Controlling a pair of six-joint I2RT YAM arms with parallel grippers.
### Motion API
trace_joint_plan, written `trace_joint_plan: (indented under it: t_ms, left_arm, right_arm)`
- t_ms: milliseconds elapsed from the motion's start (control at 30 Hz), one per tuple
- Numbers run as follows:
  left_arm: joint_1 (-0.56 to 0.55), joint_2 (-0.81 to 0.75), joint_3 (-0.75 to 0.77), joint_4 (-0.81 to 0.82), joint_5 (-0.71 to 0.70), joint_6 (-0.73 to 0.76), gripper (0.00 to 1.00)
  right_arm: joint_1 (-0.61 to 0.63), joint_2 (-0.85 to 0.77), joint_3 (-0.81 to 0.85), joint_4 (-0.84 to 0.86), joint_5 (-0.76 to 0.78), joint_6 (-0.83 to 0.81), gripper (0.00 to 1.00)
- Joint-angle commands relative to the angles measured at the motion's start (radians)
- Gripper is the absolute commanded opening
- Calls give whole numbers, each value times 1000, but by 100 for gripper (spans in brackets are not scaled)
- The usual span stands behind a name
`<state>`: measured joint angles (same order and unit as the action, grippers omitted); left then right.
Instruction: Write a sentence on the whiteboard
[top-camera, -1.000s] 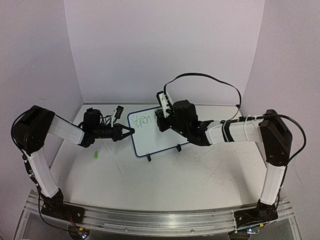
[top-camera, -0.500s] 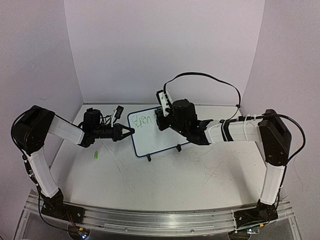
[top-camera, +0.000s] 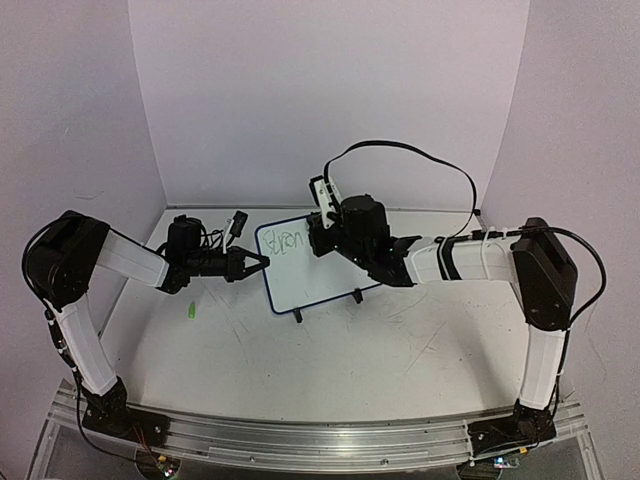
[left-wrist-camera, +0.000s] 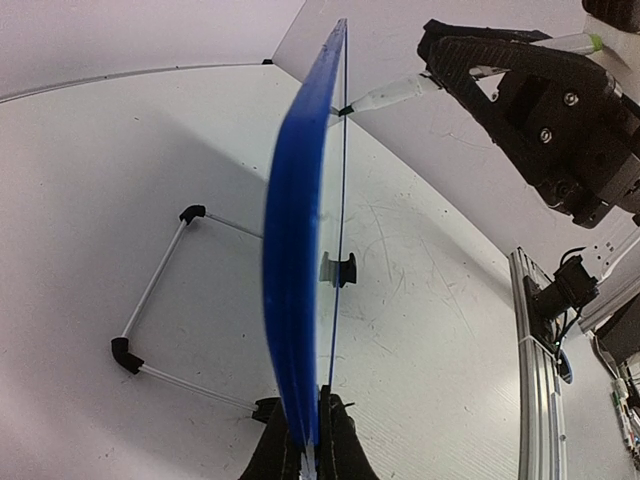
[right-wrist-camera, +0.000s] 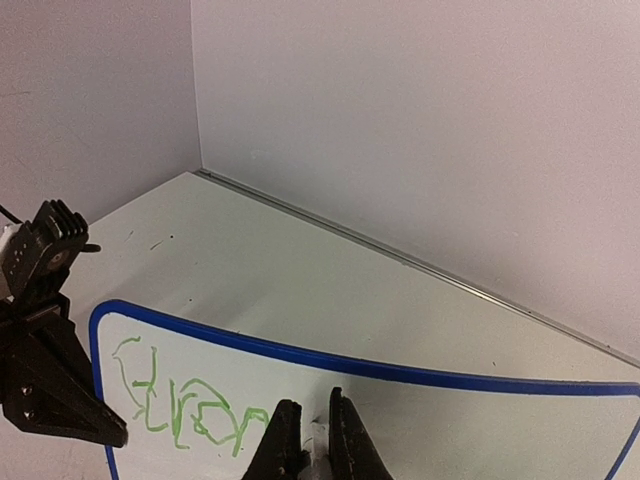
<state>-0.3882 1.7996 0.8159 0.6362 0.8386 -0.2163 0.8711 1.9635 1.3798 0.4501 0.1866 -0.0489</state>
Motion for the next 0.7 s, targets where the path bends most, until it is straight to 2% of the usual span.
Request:
trace_joint_plan:
  t_ms: [0,233,667]
  left_arm:
    - [1,-7,11,-45,-71,86,0]
    - [2,-9,10,-45,-73,87,0]
    - [1,-16,8,-47,-73,86,0]
  right_arm:
    - [-4,25,49,20,-4,-8,0]
    - [13,29,50,3,-38,3,0]
    - [19,4,-33,-1,-11,56,0]
